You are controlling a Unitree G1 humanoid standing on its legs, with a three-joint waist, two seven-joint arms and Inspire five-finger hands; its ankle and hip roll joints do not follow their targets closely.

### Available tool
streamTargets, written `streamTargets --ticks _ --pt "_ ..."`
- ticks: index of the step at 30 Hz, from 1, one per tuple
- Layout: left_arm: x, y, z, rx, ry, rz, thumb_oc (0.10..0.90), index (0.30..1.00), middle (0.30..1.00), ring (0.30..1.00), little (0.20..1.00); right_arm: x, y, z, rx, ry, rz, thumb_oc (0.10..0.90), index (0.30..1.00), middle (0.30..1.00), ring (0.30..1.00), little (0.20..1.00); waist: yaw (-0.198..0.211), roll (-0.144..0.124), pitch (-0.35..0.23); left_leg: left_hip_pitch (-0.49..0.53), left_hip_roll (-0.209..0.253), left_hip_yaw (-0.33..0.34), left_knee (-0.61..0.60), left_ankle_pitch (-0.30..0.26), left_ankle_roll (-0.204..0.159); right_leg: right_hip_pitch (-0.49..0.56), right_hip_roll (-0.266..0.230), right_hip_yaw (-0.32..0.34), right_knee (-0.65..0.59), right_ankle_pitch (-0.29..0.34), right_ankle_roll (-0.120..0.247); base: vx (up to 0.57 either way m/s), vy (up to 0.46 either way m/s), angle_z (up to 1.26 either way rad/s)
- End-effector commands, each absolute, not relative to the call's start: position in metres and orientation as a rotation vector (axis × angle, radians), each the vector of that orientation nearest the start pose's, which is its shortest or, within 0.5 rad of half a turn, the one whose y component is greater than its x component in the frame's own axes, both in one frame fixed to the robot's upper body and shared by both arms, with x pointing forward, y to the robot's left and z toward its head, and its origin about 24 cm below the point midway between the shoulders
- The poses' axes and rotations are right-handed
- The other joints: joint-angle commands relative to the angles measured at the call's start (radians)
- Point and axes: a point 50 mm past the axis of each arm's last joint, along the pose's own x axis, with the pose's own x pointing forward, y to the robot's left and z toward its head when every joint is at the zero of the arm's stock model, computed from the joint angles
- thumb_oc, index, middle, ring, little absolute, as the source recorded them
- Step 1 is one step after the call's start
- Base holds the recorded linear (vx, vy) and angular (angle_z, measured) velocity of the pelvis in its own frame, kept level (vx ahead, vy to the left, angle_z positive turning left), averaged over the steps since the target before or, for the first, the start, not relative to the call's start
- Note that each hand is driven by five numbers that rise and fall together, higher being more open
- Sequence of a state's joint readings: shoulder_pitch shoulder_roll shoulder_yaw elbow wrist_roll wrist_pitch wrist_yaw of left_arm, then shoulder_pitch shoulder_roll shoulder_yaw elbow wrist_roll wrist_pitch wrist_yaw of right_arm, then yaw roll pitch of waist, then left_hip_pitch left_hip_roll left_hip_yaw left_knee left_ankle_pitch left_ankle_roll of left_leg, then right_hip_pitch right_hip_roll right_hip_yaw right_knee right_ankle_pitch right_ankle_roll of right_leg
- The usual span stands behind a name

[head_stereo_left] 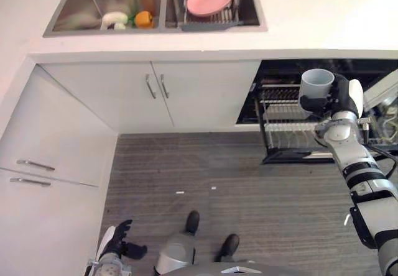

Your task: Place the dishes in the dishwasher.

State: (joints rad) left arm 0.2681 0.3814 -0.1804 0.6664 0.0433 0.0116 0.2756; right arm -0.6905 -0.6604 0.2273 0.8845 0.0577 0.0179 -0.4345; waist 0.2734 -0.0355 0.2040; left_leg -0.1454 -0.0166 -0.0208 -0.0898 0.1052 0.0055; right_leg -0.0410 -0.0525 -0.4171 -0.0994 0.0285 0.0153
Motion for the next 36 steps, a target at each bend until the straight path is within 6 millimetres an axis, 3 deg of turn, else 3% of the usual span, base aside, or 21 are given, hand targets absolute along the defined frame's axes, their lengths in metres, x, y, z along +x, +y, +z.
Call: streamTargets --ticks 1,3,6,12,13,14,22,25,30,31,36 --pt "0.116 0.264 -0.114 0.576 0.845 0.217 0.800 0.900 0.900 0.900 0.900 0.359 -0.331 0.172 -0.773 -0.071 -0.682 0.400 0.300 0.300 0.300 0.300 0.016 -0.013 0.004 -0.010 0.071 0.019 0.003 -0.074 -0.112 0.078 -0.088 -0.042 0.013 -0.063 0.132 0.08 -0.029 0.43" --pt "0.116 0.264 -0.114 0.575 0.843 0.218 0.800 0.900 0.900 0.900 0.900 0.359 -0.331 0.173 -0.773 -0.073 -0.681 0.400 0.300 0.300 0.300 0.300 0.015 -0.012 0.004 -0.011 0.071 0.019 0.003 -0.074 -0.112 0.077 -0.088 -0.042 0.013 -0.063 0.131 0.03 -0.015 0.17" --pt "0.120 0.264 -0.116 0.586 0.844 0.218 0.800 0.900 0.900 0.900 0.900 0.354 -0.354 0.172 -0.801 0.032 -0.759 0.400 0.300 0.300 0.300 0.300 0.036 0.002 0.043 -0.067 0.057 -0.008 0.003 -0.057 -0.112 0.035 -0.094 -0.062 0.025 -0.060 0.130 -0.03 0.027 0.09" --pt "0.128 0.259 -0.117 0.588 0.834 0.208 0.800 0.900 0.900 0.900 0.900 0.351 -0.366 0.177 -0.808 0.064 -0.806 0.400 0.300 0.300 0.300 0.300 0.050 0.007 0.056 -0.089 0.044 -0.027 0.003 -0.049 -0.113 0.030 -0.098 -0.085 0.021 -0.060 0.132 0.01 0.000 0.14" --pt "0.130 0.258 -0.117 0.582 0.829 0.211 0.800 0.900 0.900 0.900 0.900 0.350 -0.367 0.176 -0.803 0.070 -0.807 0.477 0.415 0.415 0.415 0.415 0.052 0.008 0.056 -0.091 0.041 -0.030 0.003 -0.050 -0.113 0.032 -0.100 -0.090 0.020 -0.061 0.134 0.03 0.005 0.19" --pt "0.132 0.258 -0.116 0.576 0.823 0.217 0.800 0.900 0.900 0.900 0.900 0.350 -0.368 0.175 -0.794 0.074 -0.809 0.800 0.900 0.900 0.900 0.900 0.054 0.009 0.055 -0.090 0.040 -0.032 0.003 -0.050 -0.114 0.034 -0.101 -0.092 0.019 -0.061 0.135 0.03 0.001 0.24" --pt "0.136 0.262 -0.116 0.591 0.829 0.235 0.800 0.900 0.900 0.900 0.900 0.354 -0.361 0.172 -0.771 0.080 -0.776 0.800 0.900 0.900 0.900 0.900 0.049 0.005 0.043 -0.070 0.039 -0.029 0.003 -0.054 -0.119 0.057 -0.104 -0.102 0.023 -0.070 0.135 0.01 0.004 0.06" --pt "0.126 0.267 -0.126 0.624 0.926 0.218 0.800 0.900 0.900 0.900 0.900 0.360 -0.353 0.176 -0.841 0.073 -0.716 0.800 0.900 0.900 0.900 0.900 0.031 0.002 0.029 -0.040 0.047 -0.008 0.003 -0.062 -0.118 0.074 -0.105 -0.091 0.029 -0.073 0.134 0.00 0.004 -0.02" --pt "0.104 0.278 -0.136 0.620 1.064 0.273 0.800 0.900 0.900 0.900 0.900 0.363 -0.340 0.162 -0.839 0.075 -0.631 0.800 0.900 0.900 0.900 0.900 0.002 -0.003 -0.005 0.016 0.060 0.024 0.003 -0.072 -0.118 0.116 -0.098 -0.062 0.018 -0.076 0.132 0.00 0.010 -0.16" --pt "0.099 0.278 -0.139 0.614 1.095 0.281 0.800 0.900 0.900 0.900 0.900 0.362 -0.336 0.158 -0.802 0.062 -0.619 0.800 0.900 0.900 0.900 0.900 -0.007 0.002 -0.009 0.015 0.059 0.036 0.003 -0.050 -0.110 0.111 -0.104 -0.067 0.019 -0.056 0.129 -0.08 0.045 -0.26" --pt "0.075 0.275 -0.150 0.568 1.232 0.333 0.800 0.900 0.900 0.900 0.900 0.350 -0.296 0.135 -0.568 -0.111 -0.509 0.800 0.900 0.900 0.900 0.900 -0.046 0.017 -0.033 0.055 0.068 0.063 0.003 -0.053 -0.107 0.133 -0.101 -0.040 0.017 -0.064 0.125 -0.03 0.002 -0.13"
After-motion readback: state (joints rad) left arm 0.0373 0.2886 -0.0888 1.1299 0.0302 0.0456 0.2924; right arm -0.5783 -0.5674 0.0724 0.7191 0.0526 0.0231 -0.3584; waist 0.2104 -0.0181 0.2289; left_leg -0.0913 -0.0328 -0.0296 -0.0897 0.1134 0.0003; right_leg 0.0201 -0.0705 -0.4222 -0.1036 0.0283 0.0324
